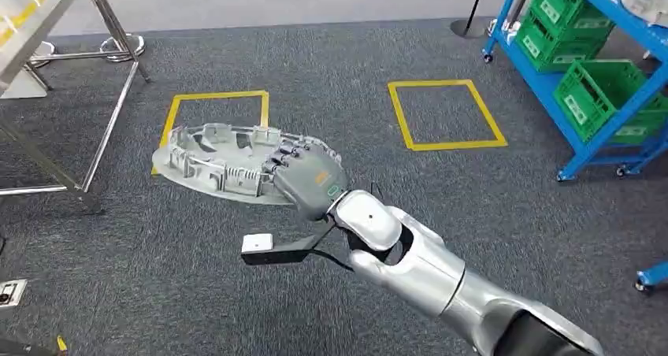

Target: Take the parts from the cabinet and place them on the table.

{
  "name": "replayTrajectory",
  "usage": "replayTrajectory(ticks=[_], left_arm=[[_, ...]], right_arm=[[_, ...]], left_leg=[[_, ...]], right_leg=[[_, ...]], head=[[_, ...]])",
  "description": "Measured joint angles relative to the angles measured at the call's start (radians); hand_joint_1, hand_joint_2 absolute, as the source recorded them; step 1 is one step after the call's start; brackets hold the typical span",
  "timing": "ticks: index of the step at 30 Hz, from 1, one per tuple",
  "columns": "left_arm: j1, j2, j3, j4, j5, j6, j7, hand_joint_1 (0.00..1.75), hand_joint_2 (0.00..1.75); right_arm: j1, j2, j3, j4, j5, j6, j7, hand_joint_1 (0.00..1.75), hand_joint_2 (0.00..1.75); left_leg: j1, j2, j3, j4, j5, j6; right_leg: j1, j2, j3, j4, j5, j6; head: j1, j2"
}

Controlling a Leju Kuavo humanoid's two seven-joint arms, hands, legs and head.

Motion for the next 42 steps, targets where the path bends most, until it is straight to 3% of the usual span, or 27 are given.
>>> replayTrajectory(ticks=[2,3,5,7,8,9,11,12,13,15,17,19,22,23,24,26,27,28,29,32,33,34,35,37,38,40,42], left_arm=[[0.002,0.0,0.0,0.0,0.001,0.0,0.0,0.0,1.75],[0.001,0.0,0.0,0.0,0.001,0.0,0.0,0.0,1.75],[-0.003,0.002,0.0,-0.001,0.001,0.001,0.0,0.0,1.75],[-0.003,0.001,0.0,-0.001,0.001,0.002,0.0,0.0,1.75],[-0.002,0.002,0.0,-0.001,0.001,0.001,0.0,0.0,1.75],[0.0,0.001,0.0,-0.001,0.001,0.001,0.0,0.0,1.75],[0.001,0.001,0.0,0.0,0.001,0.001,0.0,0.0,1.75],[0.0,0.0,0.0,0.0,0.001,0.001,0.0,0.0,1.75],[-0.002,0.0,0.0,-0.001,0.001,0.002,0.0,0.0,1.75],[0.0,0.001,0.0,-0.001,0.001,0.002,0.0,0.0,1.75],[0.003,0.001,0.0,0.0,-0.002,0.002,0.01,0.0,1.75],[0.0,0.0,0.0,0.0,-0.003,0.002,0.017,0.0,1.75],[-0.005,-0.001,0.0,0.0,-0.003,0.002,0.018,0.0,1.75],[-0.004,-0.002,0.0,0.0,-0.005,0.002,0.017,0.0,1.75],[-0.002,-0.001,0.0,0.0,-0.006,0.002,0.016,0.0,1.75],[-0.003,0.0,0.0,0.0,-0.011,0.001,0.016,0.0,1.75],[-0.005,0.0,0.0,0.0,-0.014,0.001,0.017,0.0,1.75],[-0.01,-0.003,0.0,0.0,-0.014,-0.001,0.017,0.0,1.75],[-0.01,-0.003,0.0,-0.001,-0.014,-0.002,0.019,0.0,1.75],[-0.008,-0.004,0.0,0.0,-0.014,-0.002,0.022,0.0,1.75],[-0.008,-0.004,0.0,0.0,-0.014,-0.002,0.022,0.0,1.75],[-0.009,-0.003,0.0,-0.001,-0.014,-0.002,0.022,0.0,1.75],[-0.011,-0.002,0.0,-0.002,-0.014,-0.002,0.021,0.0,1.75],[-0.014,-0.003,0.0,-0.002,-0.014,-0.002,0.021,0.0,1.75],[-0.013,-0.002,0.0,-0.001,-0.014,-0.002,0.021,0.0,1.75],[-0.012,-0.002,0.0,-0.001,-0.014,-0.002,0.022,0.0,1.75],[-0.013,-0.003,0.0,-0.001,-0.014,-0.002,0.021,0.0,1.75]], right_arm=[[-0.003,0.001,0.0,0.0,0.0,0.001,0.0,1.75,1.75],[-0.004,0.001,0.0,-0.001,0.0,0.001,0.0,1.75,1.75],[-0.005,0.0,-0.002,-0.001,0.0,0.001,0.0,1.75,1.75],[-0.001,-0.001,-0.002,0.0,0.0,0.001,0.0,1.75,1.75],[0.001,-0.001,-0.002,0.0,0.0,0.002,0.0,1.75,1.75],[0.002,-0.001,-0.002,0.0,0.0,0.002,0.0,1.75,1.75],[0.001,-0.001,-0.002,-0.001,0.0,0.002,0.0,1.75,1.75],[-0.001,-0.001,-0.002,-0.001,0.0,0.002,0.0,1.75,1.75],[-0.001,-0.001,-0.002,-0.001,0.0,0.002,0.0,1.75,1.75],[-0.003,-0.001,-0.002,-0.001,0.0,0.002,0.0,1.75,1.75],[-0.004,-0.001,-0.002,-0.001,0.0,0.002,0.0,1.75,1.75],[-0.005,-0.002,-0.002,-0.001,-0.003,0.001,-0.002,1.75,1.75],[-0.004,-0.002,-0.002,0.001,-0.003,0.002,-0.002,1.75,1.75],[-0.004,-0.002,-0.002,0.002,-0.002,0.004,0.003,1.75,1.75],[-0.004,-0.002,-0.002,0.002,0.0,0.006,0.008,1.75,1.75],[-0.004,-0.002,-0.002,0.002,0.007,0.007,0.018,1.75,1.75],[-0.004,-0.001,-0.002,0.001,0.01,0.007,0.02,1.75,1.75],[-0.004,-0.002,-0.003,0.0,0.012,0.007,0.022,1.75,1.75],[-0.003,-0.002,-0.004,0.0,0.018,0.009,0.024,1.75,1.75],[0.001,0.006,-0.005,-0.004,0.026,0.011,0.024,1.75,1.75],[0.002,0.007,-0.005,-0.007,0.029,0.014,0.024,1.75,1.75],[0.002,0.007,-0.005,-0.01,0.031,0.015,0.02,1.75,1.75],[0.002,0.007,-0.007,-0.01,0.033,0.017,0.02,1.75,1.75],[0.004,0.007,-0.013,-0.01,0.034,0.023,0.019,1.75,1.75],[0.005,0.007,-0.013,-0.009,0.034,0.026,0.015,1.75,1.75],[0.005,0.007,-0.013,-0.009,0.033,0.029,0.012,1.75,1.75],[0.0,0.007,-0.013,-0.009,0.027,0.031,0.0,1.75,1.75]], left_leg=[[0.004,-0.024,0.001,-0.005,0.007,0.016],[0.005,-0.034,-0.001,-0.005,0.009,0.019],[0.006,-0.054,-0.006,-0.005,0.012,0.029],[0.006,-0.079,-0.011,-0.004,0.015,0.03],[0.006,-0.092,-0.013,-0.003,0.017,0.029],[0.006,-0.106,-0.014,-0.003,0.018,0.027],[0.008,-0.132,-0.014,-0.001,0.022,0.021],[0.011,-0.141,-0.016,-0.001,0.024,0.017],[0.007,-0.152,-0.022,0.0,0.027,0.008],[0.011,-0.164,-0.027,-0.006,0.034,-0.005],[0.013,-0.179,-0.038,-0.014,0.042,-0.021],[0.006,-0.085,-0.06,0.046,-0.007,-0.022],[0.008,-0.06,-0.153,0.267,-0.113,-0.032],[0.008,-0.059,-0.164,0.298,-0.116,-0.034],[0.008,-0.057,-0.148,0.276,-0.097,-0.034],[0.008,-0.037,-0.058,0.124,-0.025,-0.035],[0.007,0.003,-0.007,0.036,0.004,-0.033],[-0.003,0.035,0.012,0.003,-0.009,-0.024],[0.001,0.013,0.005,0.003,-0.003,-0.006],[-0.002,-0.015,0.0,0.002,0.0,0.013],[0.006,-0.025,0.001,-0.001,0.004,0.019],[0.007,-0.037,-0.001,-0.001,0.007,0.024],[0.008,-0.046,-0.002,-0.001,0.008,0.029],[0.007,-0.072,-0.005,0.0,0.009,0.031],[0.007,-0.085,-0.005,0.0,0.01,0.031],[0.008,-0.112,-0.005,0.001,0.011,0.029],[0.009,-0.137,-0.005,0.003,0.013,0.025]], right_leg=[[-0.007,-0.004,-0.001,0.004,-0.009,0.015],[-0.013,0.046,-0.01,0.028,-0.027,0.023],[-0.019,0.096,-0.072,0.165,-0.1,0.03],[-0.021,0.103,-0.143,0.303,-0.147,0.032],[-0.022,0.104,-0.15,0.313,-0.136,0.031],[-0.024,0.105,-0.133,0.274,-0.104,0.029],[-0.026,0.122,-0.048,0.103,-0.016,0.022],[-0.028,0.163,-0.008,0.023,0.002,0.018],[-0.022,0.171,-0.006,0.01,-0.008,0.02],[-0.018,0.154,-0.01,0.009,-0.001,0.015],[-0.023,0.135,-0.003,-0.003,0.011,-0.003],[-0.022,0.113,-0.003,-0.012,0.02,-0.019],[-0.017,0.076,-0.009,-0.011,0.02,-0.021],[-0.017,0.063,-0.01,-0.01,0.02,-0.021],[-0.017,0.052,-0.01,-0.009,0.02,-0.021],[-0.019,0.03,-0.01,-0.005,0.017,-0.017],[-0.017,0.021,-0.009,-0.001,0.013,-0.011],[-0.007,0.014,-0.012,0.006,0.007,-0.004],[-0.005,0.004,-0.012,0.006,0.006,0.0],[-0.006,-0.024,-0.007,0.004,0.003,0.012],[-0.013,0.002,-0.012,0.014,-0.006,0.024],[-0.017,0.059,-0.024,0.05,-0.032,0.03],[-0.02,0.091,-0.055,0.118,-0.07,0.034],[-0.023,0.104,-0.132,0.276,-0.135,0.039],[-0.023,0.104,-0.155,0.318,-0.139,0.039],[-0.024,0.107,-0.13,0.253,-0.079,0.034],[-0.026,0.139,-0.051,0.083,0.009,0.024]], head=[[0.0,0.0],[0.001,0.0],[0.002,0.0],[0.002,0.0],[0.002,0.0],[0.002,0.0],[0.002,0.0],[0.002,0.0],[0.001,0.0],[0.003,0.0],[0.003,0.0],[-0.004,0.0],[-0.003,0.0],[-0.003,0.0],[-0.003,0.0],[-0.003,0.0],[-0.004,0.0],[-0.006,0.0],[0.002,0.0],[0.002,0.0],[0.002,0.0],[0.003,0.0],[0.004,0.0],[0.004,0.0],[0.004,0.0],[0.004,0.0],[0.004,0.0]])
